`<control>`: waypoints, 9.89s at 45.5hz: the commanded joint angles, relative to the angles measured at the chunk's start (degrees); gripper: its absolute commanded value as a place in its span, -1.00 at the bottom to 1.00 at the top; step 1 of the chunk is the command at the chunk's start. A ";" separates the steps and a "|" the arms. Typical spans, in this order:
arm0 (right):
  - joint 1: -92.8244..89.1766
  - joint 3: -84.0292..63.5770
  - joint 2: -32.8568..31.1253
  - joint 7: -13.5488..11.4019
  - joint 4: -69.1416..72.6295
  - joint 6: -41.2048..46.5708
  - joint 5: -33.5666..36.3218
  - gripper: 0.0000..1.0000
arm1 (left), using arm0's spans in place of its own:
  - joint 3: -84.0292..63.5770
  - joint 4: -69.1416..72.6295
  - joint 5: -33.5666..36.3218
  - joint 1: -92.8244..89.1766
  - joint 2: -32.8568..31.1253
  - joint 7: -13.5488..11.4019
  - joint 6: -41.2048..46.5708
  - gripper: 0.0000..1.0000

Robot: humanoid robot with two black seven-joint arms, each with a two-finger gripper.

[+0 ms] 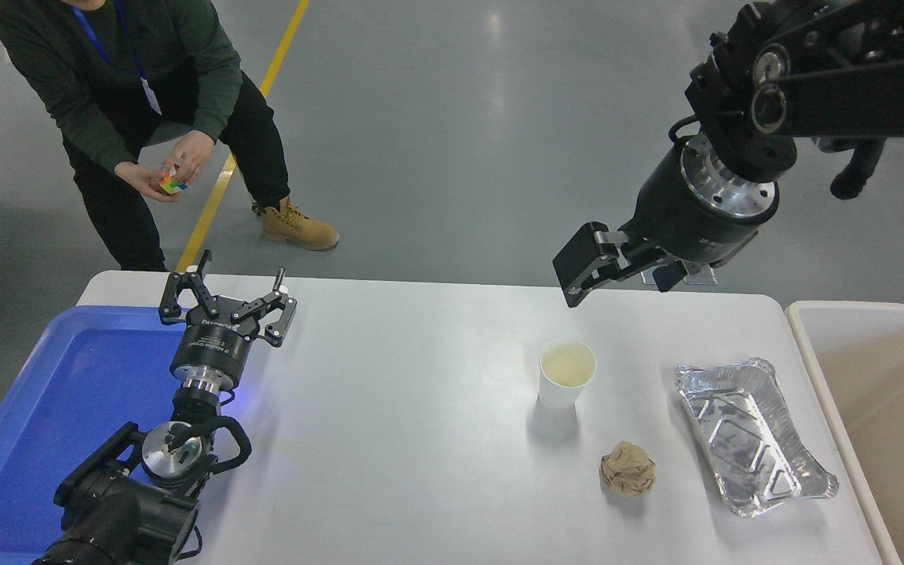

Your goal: Pick up paper cup place in dustbin

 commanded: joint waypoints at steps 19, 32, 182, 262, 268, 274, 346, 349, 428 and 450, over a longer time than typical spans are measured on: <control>-0.05 -2.60 0.87 -0.31 -0.26 1.58 0.89 1.00 | 0.00 0.00 0.03 0.00 0.00 0.00 0.00 0.98; -9.10 -0.93 7.02 -0.22 -11.42 1.58 2.03 1.00 | 0.00 0.00 0.03 0.00 0.00 0.00 0.00 0.98; -43.05 5.93 7.91 -0.84 -38.69 -10.03 -6.59 -1.00 | 0.09 0.00 0.03 0.00 0.00 0.00 0.00 0.98; -63.22 39.48 -51.25 -3.74 -65.11 -25.75 -7.38 -1.00 | 0.09 0.00 -0.06 0.00 0.00 0.00 0.00 0.98; -79.75 52.14 -46.16 -3.74 -72.68 -31.46 -3.16 -1.00 | 0.09 0.00 -0.06 0.00 0.00 0.00 0.00 0.98; -90.74 63.04 -40.27 -3.83 -79.53 -35.33 -0.87 -1.00 | 0.09 0.00 -0.06 0.00 0.00 0.00 0.00 0.98; -113.26 85.38 -13.63 -3.21 -91.94 -42.37 -0.70 1.00 | 0.09 0.00 -0.06 0.00 0.00 0.00 0.00 0.98; -113.08 85.29 -13.63 -3.21 -91.94 -42.28 -0.70 1.00 | 0.09 0.00 -0.06 0.00 0.00 0.00 0.00 0.98; -8.94 -6.46 -23.92 -2.95 -10.47 -36.22 -17.48 1.00 | 0.26 0.00 0.03 0.00 0.00 0.00 0.00 0.98; 1.35 -3.48 -6.69 -2.77 0.96 -13.46 -11.78 1.00 | 0.26 0.00 -0.06 0.00 0.00 0.00 0.00 0.98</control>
